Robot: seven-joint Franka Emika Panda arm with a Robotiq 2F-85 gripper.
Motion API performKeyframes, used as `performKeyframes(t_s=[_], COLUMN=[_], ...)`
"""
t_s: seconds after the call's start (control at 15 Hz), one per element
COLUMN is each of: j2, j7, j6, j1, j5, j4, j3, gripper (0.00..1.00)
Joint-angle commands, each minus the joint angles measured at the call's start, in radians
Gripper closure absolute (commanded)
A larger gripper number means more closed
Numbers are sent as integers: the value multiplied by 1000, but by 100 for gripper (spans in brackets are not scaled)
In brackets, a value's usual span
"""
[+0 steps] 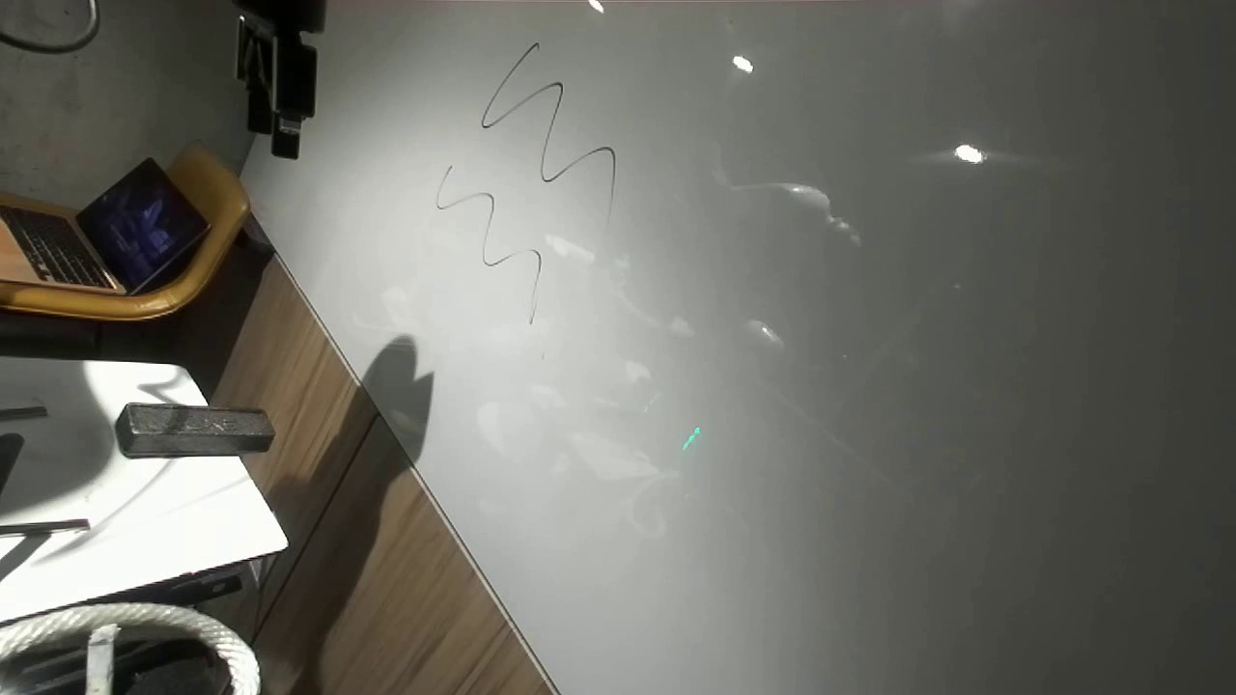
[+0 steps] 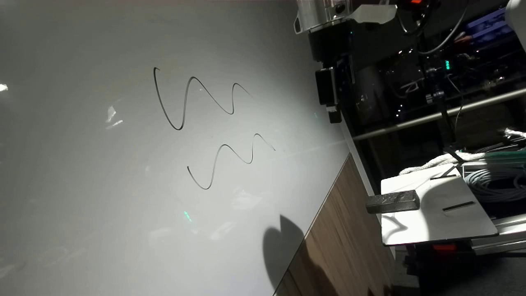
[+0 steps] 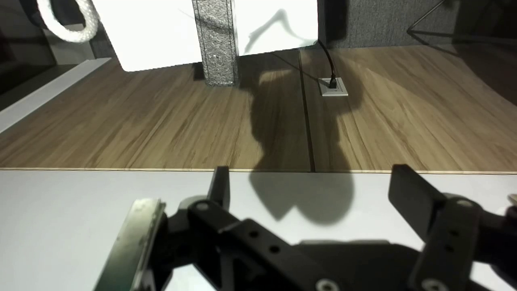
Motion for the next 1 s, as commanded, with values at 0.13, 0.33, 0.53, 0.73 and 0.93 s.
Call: performKeyframes(t_s=[0.13,0.33,0.53,0.73,0.93], j2=[5,16,18,29,53], j7=[5,-37,-64,-73,-89], j6=[-5,-58,-109,-91,-51], j1=[12,11,6,7,2], j5=[-11,6,15,16,5], j4=[2,6,0,-39,-87], j3=[-16,-64,-112,-129,-138], gripper=[0,0,0,0,0])
